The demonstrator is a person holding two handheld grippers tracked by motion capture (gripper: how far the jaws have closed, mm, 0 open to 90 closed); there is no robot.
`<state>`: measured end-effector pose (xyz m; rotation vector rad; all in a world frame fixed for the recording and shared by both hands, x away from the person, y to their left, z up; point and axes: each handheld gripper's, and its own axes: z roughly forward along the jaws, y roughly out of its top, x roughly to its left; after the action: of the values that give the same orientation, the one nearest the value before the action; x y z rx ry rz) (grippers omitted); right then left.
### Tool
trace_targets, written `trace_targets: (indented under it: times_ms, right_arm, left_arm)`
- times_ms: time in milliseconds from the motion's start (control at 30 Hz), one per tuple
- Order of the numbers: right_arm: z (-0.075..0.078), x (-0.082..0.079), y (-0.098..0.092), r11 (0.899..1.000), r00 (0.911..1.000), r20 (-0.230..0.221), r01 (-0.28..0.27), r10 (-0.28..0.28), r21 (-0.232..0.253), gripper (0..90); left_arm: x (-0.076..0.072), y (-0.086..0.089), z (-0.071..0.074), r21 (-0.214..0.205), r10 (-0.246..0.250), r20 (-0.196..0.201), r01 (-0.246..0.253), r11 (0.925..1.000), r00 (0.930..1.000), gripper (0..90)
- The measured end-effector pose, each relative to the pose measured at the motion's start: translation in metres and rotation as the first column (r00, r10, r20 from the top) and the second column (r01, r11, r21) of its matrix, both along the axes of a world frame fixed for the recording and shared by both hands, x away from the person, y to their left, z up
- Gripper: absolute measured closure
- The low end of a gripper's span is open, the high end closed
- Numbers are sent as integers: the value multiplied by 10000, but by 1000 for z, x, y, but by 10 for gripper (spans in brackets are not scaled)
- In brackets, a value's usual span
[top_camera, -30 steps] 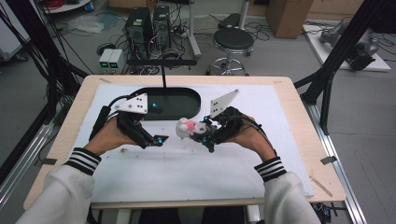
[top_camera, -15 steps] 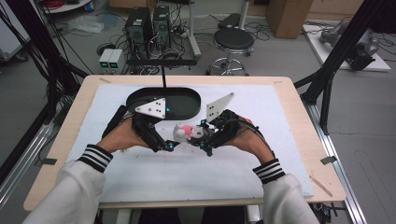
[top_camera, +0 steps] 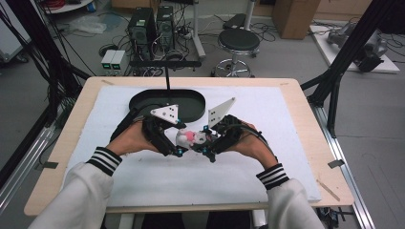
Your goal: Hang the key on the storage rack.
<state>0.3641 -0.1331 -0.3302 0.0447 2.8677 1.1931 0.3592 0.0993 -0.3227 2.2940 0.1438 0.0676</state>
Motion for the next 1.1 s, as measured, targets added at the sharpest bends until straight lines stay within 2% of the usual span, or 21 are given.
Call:
trace_targets:
  times_ms: [100,167,233,300,367,433,633,700,733,767,800,867,900,1100]
  right_arm:
    - [-1,1,1,10000,10000,-11,12,-12,-11,448]
    - [-1,1,1,10000,10000,-59,1,-1,11,448]
    - [-1,2,2,10000,10000,-75,-13,13,-11,448]
    - [-1,3,3,10000,9999,-95,-54,54,-8,448]
    - [-1,3,4,9999,10000,-55,-73,73,-102,448]
    - [-1,3,4,9999,9999,-114,-68,67,-94,448]
    - [-1,4,4,10000,9999,-139,-68,68,-14,442]
    - [-2,4,5,9997,9996,-86,-253,253,42,367]
    - [-2,4,5,9997,9996,-86,-253,253,42,367]
    - [-2,3,6,9997,9997,83,-246,246,1,310]
    - [-2,1,7,9996,9993,245,-280,279,45,167]
    - [-3,-2,10,9997,9994,310,-159,154,177,41]
    - [-3,-4,11,9998,9984,567,-52,41,201,4]
    - [2,-5,5,9976,9977,550,358,-390,586,4]
  left_arm:
    - [0,-1,1,-2,-98,-221,98,10000,9997,250]
    - [-1,-3,1,108,-170,-250,173,9998,9995,345]
    - [-1,-4,0,271,-74,-257,81,9996,9996,363]
    - [-1,-4,0,501,-61,29,60,9987,10000,480]
    - [-3,-4,0,530,-21,168,12,9986,9999,522]
    - [-4,-5,1,603,16,277,-33,9982,9996,528]
    - [-4,-3,1,526,98,218,-109,9986,9997,551]
    - [-5,-3,2,498,106,188,-115,9987,9998,553]
    - [-5,-3,2,474,130,257,-142,9988,9996,553]
    - [-6,-3,3,436,202,232,-212,9988,9995,553]
    - [-6,-3,4,406,207,231,-216,9989,9995,553]
    - [-7,-3,6,341,254,276,-263,9991,9993,553]
    - [-7,-3,6,283,281,252,-288,9992,9993,553]
    - [-9,-3,10,105,366,289,-369,9993,9989,553]
